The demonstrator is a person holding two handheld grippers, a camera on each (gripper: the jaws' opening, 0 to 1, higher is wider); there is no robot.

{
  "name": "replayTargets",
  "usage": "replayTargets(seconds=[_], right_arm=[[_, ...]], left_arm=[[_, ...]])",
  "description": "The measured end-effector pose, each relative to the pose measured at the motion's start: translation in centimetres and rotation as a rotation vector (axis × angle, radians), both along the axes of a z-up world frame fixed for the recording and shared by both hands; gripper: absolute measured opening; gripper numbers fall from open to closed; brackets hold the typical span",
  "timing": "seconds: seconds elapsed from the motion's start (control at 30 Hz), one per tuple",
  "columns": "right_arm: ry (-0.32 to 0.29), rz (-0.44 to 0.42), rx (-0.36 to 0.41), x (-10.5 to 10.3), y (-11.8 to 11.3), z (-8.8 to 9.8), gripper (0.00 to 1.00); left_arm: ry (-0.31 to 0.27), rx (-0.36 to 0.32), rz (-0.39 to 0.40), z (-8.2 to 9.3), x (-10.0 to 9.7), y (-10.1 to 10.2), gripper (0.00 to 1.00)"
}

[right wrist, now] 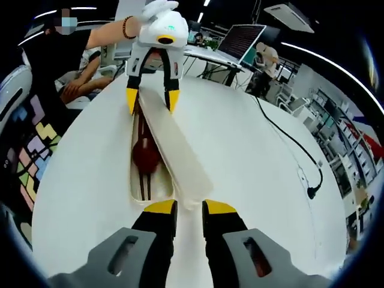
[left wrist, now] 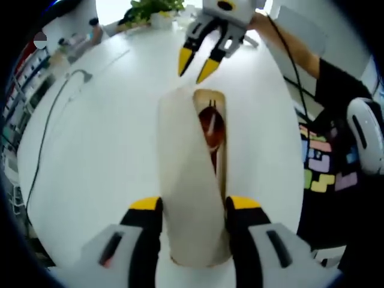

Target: Arrange the utensils inside the cutlery case until each visible utensil rests in its matching compartment.

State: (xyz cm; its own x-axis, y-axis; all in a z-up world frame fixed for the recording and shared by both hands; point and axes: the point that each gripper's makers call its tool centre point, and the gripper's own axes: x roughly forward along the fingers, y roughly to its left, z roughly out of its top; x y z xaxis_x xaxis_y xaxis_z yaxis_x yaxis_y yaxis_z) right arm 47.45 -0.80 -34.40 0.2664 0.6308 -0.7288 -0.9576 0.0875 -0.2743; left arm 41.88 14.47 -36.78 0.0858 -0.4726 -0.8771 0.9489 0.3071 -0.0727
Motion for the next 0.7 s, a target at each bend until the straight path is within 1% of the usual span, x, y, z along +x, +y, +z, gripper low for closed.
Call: replayTargets(seconds=[0.07,0.13,0.17,0.23,0.3,0.33,0.4,0.5,0.53,0.57,0.6,0.63,0.67,0.7], right_arm=[[-0.028,0.010,-0.010,-0.2,-0.1,-0.2,0.16],[-0.080,0.029,-0.037,0.1,-0.3,-0.4,0.17],[-0.086,0.030,-0.039,0.0,-0.3,-0.4,0.17],[-0.120,0.048,-0.048,-0.4,-0.2,-0.7,0.17],[-0.137,0.070,-0.017,-0.7,0.4,-0.8,0.17],[-0.165,0.073,-0.002,-0.7,0.6,-0.7,0.17],[-0.197,0.049,0.001,-0.3,0.4,-0.9,0.17],[-0.237,0.055,0.007,-0.1,0.5,-1.3,0.16],[-0.292,0.057,0.002,0.3,0.5,-1.1,0.14],[-0.322,0.062,-0.004,0.4,0.5,-1.1,0.12],[-0.329,0.058,-0.002,0.3,0.5,-1.1,0.10],[-0.318,0.057,0.005,0.1,0.6,-1.2,0.09],[-0.318,0.043,0.023,0.1,0.6,-1.2,0.09],[-0.324,0.041,0.024,0.1,0.6,-1.3,0.09]], left_arm=[[-0.001,0.000,-0.001,0.0,0.0,-0.1,0.45],[-0.001,-0.002,-0.003,0.2,0.3,0.0,0.45],[0.000,-0.005,-0.003,0.3,0.3,0.1,0.45],[0.003,-0.011,0.000,0.3,0.3,0.0,0.45],[0.007,-0.014,0.003,0.4,0.4,0.1,0.45],[0.007,-0.014,0.003,0.5,0.7,0.2,0.45],[0.004,-0.018,0.001,0.6,1.1,0.2,0.45],[0.008,-0.022,0.000,0.8,1.5,0.3,0.45],[0.011,-0.027,0.002,0.9,1.7,0.3,0.44],[0.018,-0.037,0.009,1.0,1.7,0.2,0.44],[0.021,-0.042,0.011,1.0,1.9,0.2,0.44],[0.022,-0.046,0.013,1.0,1.9,0.2,0.44],[0.026,-0.049,0.015,1.0,2.0,0.2,0.44],[0.026,-0.053,0.015,1.0,2.1,0.1,0.44]])
